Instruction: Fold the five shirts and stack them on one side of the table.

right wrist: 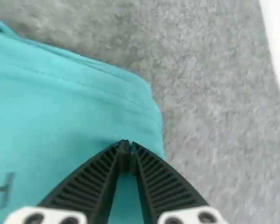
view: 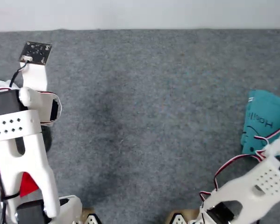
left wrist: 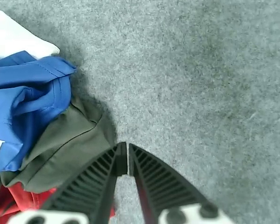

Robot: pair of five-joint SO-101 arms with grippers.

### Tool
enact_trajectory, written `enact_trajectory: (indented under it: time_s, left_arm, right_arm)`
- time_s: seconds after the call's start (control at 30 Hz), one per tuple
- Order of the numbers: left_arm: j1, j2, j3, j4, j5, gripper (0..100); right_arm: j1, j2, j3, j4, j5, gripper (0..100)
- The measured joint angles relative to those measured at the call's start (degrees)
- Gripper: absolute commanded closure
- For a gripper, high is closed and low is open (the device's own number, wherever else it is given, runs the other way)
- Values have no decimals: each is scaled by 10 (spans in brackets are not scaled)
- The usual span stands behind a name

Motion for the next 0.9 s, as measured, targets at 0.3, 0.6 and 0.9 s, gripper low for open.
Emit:
enact_trajectory:
  time_s: [0.3,0.6,0.9]
  left_arm:
    - [0,0,0,0,0,987]
    - [0,0,0,0,0,987]
    - [-3,0,0,0,0,986]
  right_arm:
    - [-6,44,0,-115,23,990]
    - [-7,-69,0,13,-67,990]
    - [-72,-230,0,338,-133,990]
